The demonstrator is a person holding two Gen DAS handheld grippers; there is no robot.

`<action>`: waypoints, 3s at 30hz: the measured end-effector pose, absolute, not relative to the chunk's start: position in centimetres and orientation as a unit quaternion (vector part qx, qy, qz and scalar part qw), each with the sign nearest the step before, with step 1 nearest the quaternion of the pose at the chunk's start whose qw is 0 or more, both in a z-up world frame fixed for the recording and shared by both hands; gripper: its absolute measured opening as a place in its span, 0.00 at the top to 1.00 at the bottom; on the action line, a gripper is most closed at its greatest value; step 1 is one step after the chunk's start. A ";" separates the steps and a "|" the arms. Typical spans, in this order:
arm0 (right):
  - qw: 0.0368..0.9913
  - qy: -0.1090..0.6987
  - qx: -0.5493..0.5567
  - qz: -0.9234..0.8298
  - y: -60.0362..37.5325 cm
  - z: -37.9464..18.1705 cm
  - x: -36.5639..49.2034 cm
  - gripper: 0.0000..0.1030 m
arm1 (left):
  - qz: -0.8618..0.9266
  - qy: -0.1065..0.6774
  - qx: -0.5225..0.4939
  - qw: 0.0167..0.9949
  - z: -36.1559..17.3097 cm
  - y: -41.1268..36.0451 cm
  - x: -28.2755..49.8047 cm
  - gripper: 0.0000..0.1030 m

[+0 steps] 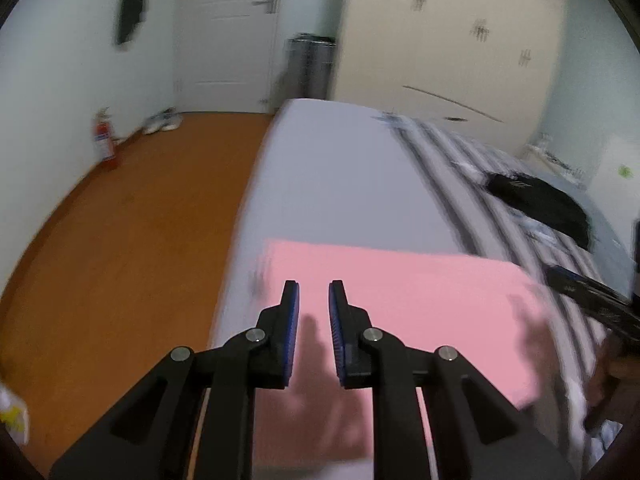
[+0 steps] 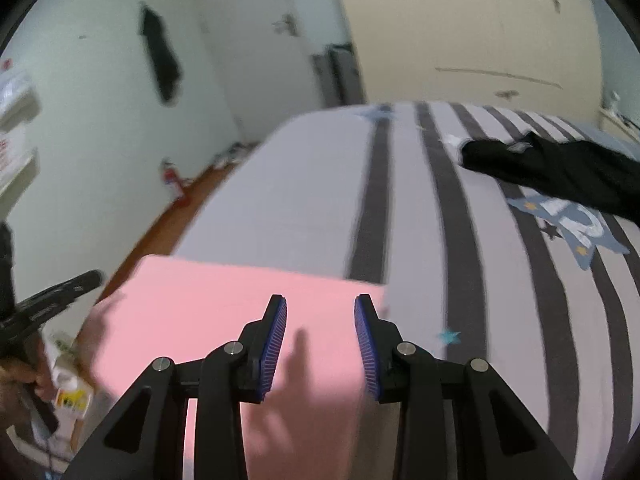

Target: Fold clothes

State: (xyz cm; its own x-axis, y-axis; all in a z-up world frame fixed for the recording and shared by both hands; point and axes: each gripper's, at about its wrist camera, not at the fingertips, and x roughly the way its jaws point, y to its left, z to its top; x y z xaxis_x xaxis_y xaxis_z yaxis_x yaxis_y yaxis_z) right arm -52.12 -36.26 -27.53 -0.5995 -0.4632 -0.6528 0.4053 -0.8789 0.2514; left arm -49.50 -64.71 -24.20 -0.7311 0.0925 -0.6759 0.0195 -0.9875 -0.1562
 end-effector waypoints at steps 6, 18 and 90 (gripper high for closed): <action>0.298 -0.048 0.379 -0.875 -39.4 -27.8 -47.8 0.70 | 0.920 -0.087 -0.379 0.059 -26.1 -60.8 -47.0 0.87; 0.306 -0.045 0.412 -0.857 -41.9 -31.5 -45.8 0.70 | 0.915 -0.064 -0.395 0.046 -28.9 -60.2 -46.0 0.95; 0.163 0.005 0.417 -0.894 -31.2 -28.7 -58.8 0.80 | 0.910 -0.038 -0.406 -0.081 -25.5 -65.5 -50.5 0.77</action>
